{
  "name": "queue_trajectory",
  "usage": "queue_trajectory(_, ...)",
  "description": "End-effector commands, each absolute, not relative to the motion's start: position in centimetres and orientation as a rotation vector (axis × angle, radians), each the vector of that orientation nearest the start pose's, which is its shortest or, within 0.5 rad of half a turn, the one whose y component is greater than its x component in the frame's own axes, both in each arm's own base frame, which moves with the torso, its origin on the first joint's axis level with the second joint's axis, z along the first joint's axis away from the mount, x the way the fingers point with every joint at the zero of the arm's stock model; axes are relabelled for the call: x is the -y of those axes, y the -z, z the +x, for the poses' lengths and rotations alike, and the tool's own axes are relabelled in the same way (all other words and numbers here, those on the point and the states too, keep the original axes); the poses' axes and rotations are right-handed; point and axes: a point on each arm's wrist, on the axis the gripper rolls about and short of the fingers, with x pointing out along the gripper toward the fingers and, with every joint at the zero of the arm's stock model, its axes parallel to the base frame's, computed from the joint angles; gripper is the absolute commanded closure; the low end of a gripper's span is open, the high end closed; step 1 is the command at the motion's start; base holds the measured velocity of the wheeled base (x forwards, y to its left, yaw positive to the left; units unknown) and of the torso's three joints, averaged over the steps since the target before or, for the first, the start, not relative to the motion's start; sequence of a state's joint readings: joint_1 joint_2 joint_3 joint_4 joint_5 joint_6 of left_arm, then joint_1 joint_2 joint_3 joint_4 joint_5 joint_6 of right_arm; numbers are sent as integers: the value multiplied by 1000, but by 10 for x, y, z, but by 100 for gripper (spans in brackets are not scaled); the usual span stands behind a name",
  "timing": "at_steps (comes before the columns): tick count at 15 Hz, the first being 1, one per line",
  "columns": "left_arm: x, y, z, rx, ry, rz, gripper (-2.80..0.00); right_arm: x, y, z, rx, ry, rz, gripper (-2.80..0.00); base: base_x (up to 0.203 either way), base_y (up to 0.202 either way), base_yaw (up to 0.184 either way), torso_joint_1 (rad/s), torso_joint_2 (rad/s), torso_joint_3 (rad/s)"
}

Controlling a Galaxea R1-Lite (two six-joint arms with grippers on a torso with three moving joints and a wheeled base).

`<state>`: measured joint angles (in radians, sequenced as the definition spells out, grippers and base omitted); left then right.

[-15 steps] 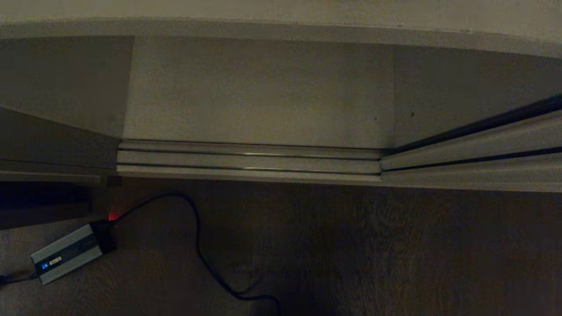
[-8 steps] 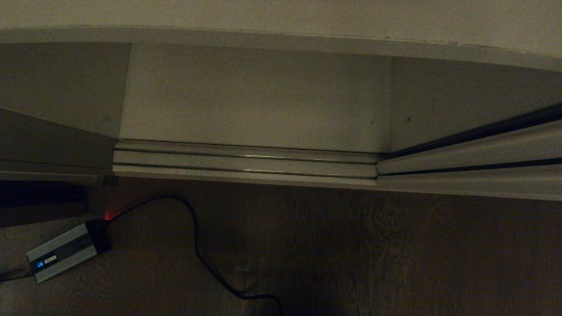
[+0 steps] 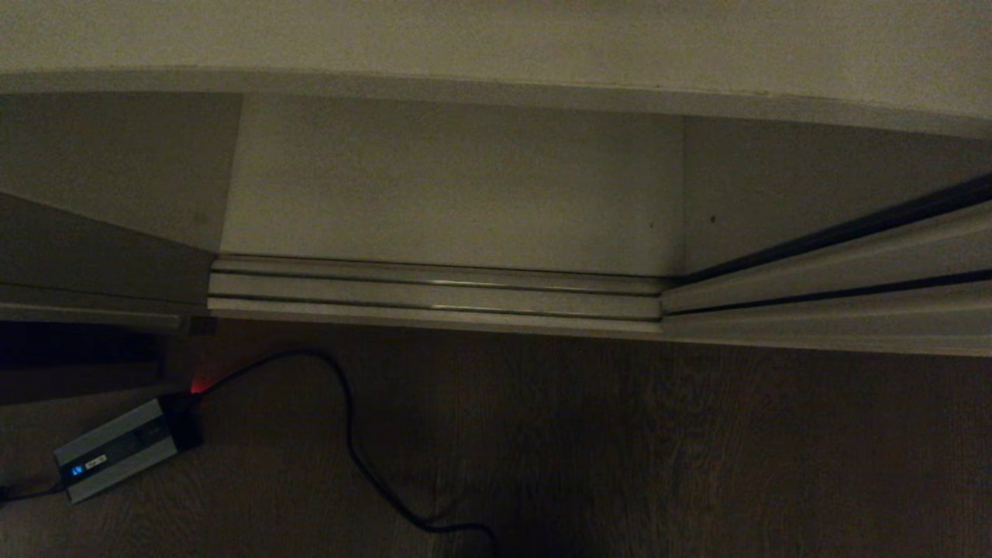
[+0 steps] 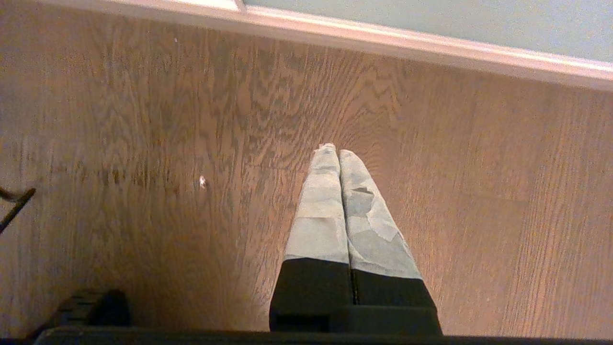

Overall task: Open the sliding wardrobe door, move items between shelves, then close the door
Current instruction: Close the door

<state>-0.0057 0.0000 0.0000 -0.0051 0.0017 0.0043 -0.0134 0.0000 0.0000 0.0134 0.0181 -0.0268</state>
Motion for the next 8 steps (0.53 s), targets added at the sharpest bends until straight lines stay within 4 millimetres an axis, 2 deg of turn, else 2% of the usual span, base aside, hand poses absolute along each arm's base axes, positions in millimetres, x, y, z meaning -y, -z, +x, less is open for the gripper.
queue_trajectory(1, 0, -76, -23, 6, 5, 6, 0, -1, -73, -22, -20, -5, -27, 0, 0, 0, 0, 2, 3, 183)
queue_trajectory(8, 0, -76, -23, 6, 5, 2, 0, -1, -73, -22, -20, -5, -27, 0, 0, 0, 0, 2, 0, 200)
